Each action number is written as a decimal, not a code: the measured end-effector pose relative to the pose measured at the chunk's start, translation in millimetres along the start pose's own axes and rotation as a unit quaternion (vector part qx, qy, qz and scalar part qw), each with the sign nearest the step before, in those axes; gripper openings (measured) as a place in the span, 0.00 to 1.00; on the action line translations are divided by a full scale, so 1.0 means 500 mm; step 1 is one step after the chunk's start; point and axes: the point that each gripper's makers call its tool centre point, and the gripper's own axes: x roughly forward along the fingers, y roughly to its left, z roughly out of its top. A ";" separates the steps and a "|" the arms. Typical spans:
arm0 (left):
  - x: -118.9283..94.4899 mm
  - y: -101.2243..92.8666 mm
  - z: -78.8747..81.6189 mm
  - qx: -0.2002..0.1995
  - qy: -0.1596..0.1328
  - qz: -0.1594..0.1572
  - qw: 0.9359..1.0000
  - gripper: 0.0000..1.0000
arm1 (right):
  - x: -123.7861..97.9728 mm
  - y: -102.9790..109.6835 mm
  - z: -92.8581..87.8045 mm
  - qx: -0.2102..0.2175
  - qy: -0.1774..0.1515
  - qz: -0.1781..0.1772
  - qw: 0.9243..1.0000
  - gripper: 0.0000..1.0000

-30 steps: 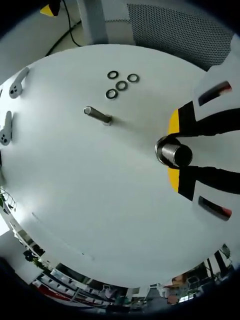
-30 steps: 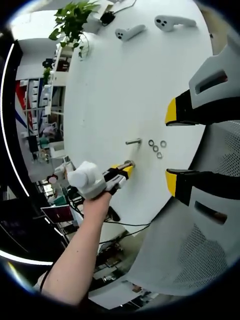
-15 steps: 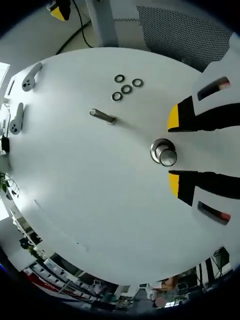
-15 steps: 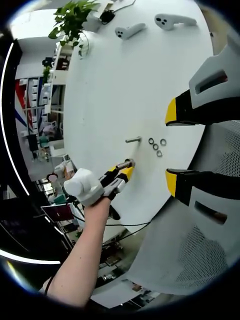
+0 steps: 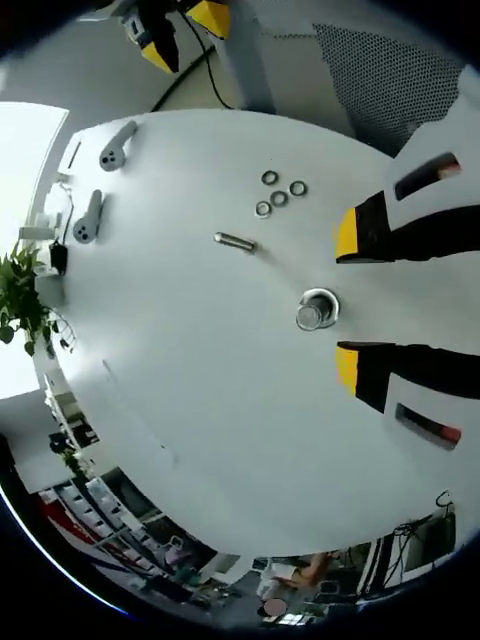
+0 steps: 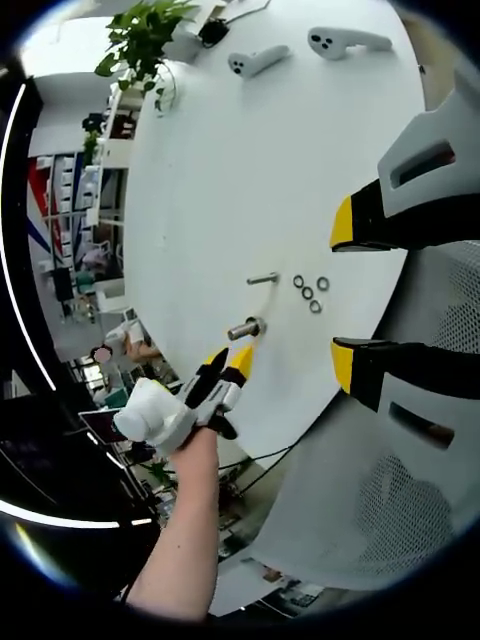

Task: Place the washer onto the threaded stud by aligning its center hole with the stud, sliding it down to the base, and recovering from edge contact or off-axis alignment until the washer reaches the visible bottom stop.

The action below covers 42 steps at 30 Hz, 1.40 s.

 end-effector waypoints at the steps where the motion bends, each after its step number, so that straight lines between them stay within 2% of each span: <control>1: -0.007 -0.001 -0.006 -0.007 -0.008 0.001 1.000 0.29 | -0.001 -0.001 0.001 0.001 -0.002 -0.002 1.000 0.36; 5: -0.029 -0.015 -0.025 -0.032 -0.026 -0.004 0.999 0.30 | -0.002 -0.005 0.000 0.007 -0.002 -0.007 1.000 0.36; 10: -0.069 -0.035 -0.041 -0.034 -0.043 -0.005 0.998 0.30 | 0.000 -0.004 -0.005 0.001 0.005 -0.006 1.000 0.36; 16: -0.120 -0.046 -0.042 -0.064 -0.086 -0.006 0.994 0.31 | -0.001 -0.008 -0.009 0.006 0.012 -0.014 1.000 0.36; 20: -0.151 -0.055 -0.044 -0.059 -0.104 -0.004 0.993 0.32 | 0.000 -0.007 -0.015 -0.003 0.022 -0.014 1.000 0.37; 23: -0.175 -0.058 -0.046 -0.057 -0.118 -0.003 0.991 0.32 | -0.001 -0.004 -0.011 -0.009 0.018 -0.013 1.000 0.37; 25: -0.191 -0.059 -0.056 -0.072 -0.126 -0.012 0.989 0.32 | 0.000 -0.004 -0.012 -0.011 0.020 -0.012 1.000 0.38; 26: -0.199 -0.065 -0.068 -0.096 -0.123 -0.025 0.987 0.33 | 0.001 -0.004 -0.013 -0.012 0.021 -0.012 1.000 0.38; 27: -0.205 -0.063 -0.076 -0.103 -0.124 -0.026 0.987 0.33 | 0.001 -0.005 -0.014 -0.012 0.023 -0.013 1.000 0.39; 32: -0.245 -0.049 -0.115 -0.095 -0.132 -0.018 0.986 0.33 | 0.000 -0.008 -0.019 -0.010 0.028 -0.017 0.999 0.39; 35: -0.277 -0.048 -0.128 -0.102 -0.147 -0.018 0.984 0.34 | 0.001 -0.008 -0.024 -0.011 0.034 -0.017 0.999 0.39; 42: -0.315 -0.077 -0.154 -0.113 -0.168 -0.024 0.979 0.34 | -0.002 -0.011 -0.020 0.000 0.030 -0.023 0.999 0.39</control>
